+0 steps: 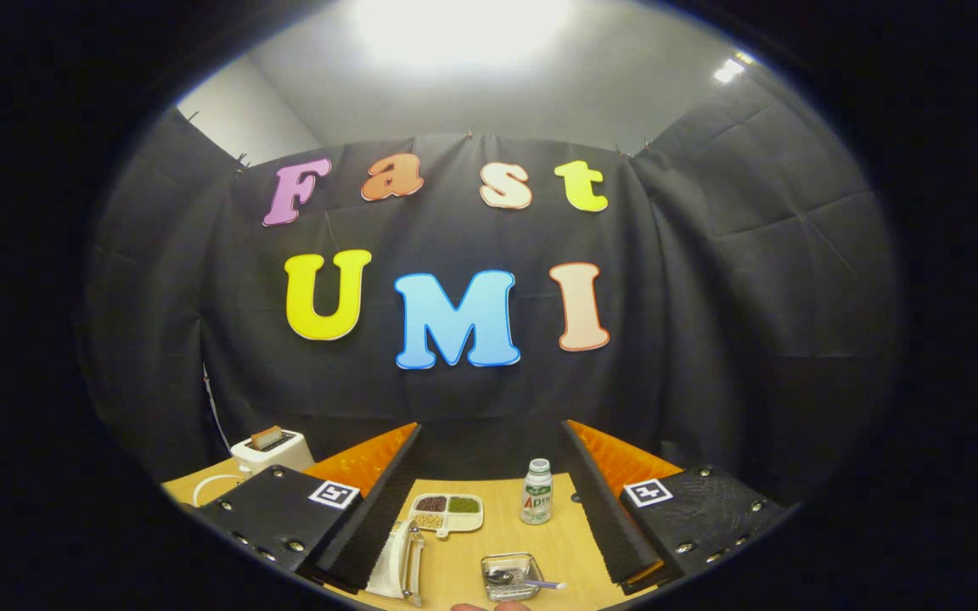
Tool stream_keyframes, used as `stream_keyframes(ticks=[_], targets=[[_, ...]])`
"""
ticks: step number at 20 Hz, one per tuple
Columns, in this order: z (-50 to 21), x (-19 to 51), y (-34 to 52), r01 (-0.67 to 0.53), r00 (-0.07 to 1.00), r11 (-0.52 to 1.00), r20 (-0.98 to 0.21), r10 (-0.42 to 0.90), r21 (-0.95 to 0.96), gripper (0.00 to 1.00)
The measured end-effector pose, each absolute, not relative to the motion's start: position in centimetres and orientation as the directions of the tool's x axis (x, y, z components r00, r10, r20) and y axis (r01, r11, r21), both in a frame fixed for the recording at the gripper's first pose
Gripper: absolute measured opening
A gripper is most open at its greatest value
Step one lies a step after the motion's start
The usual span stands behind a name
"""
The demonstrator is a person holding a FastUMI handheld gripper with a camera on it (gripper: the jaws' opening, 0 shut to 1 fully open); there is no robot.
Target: Take the plate from the dish rack, then take the spoon from the basket and place it into the plate.
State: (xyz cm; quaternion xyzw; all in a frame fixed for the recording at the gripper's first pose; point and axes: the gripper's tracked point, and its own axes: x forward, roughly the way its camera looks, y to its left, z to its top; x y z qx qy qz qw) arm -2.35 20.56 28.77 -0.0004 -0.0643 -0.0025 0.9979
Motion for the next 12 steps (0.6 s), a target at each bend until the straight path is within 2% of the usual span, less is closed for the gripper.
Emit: stream_keyframes(ticks=[7, 12], targets=[[28.1, 0.4, 25.6, -0.067, 0.996, 0.997, 0.053, 0.065, 0.042, 0.97], [23.6, 2.5, 28.9, -0.089, 0.981, 0.996, -0.17, 0.088, 0.003, 0.98]])
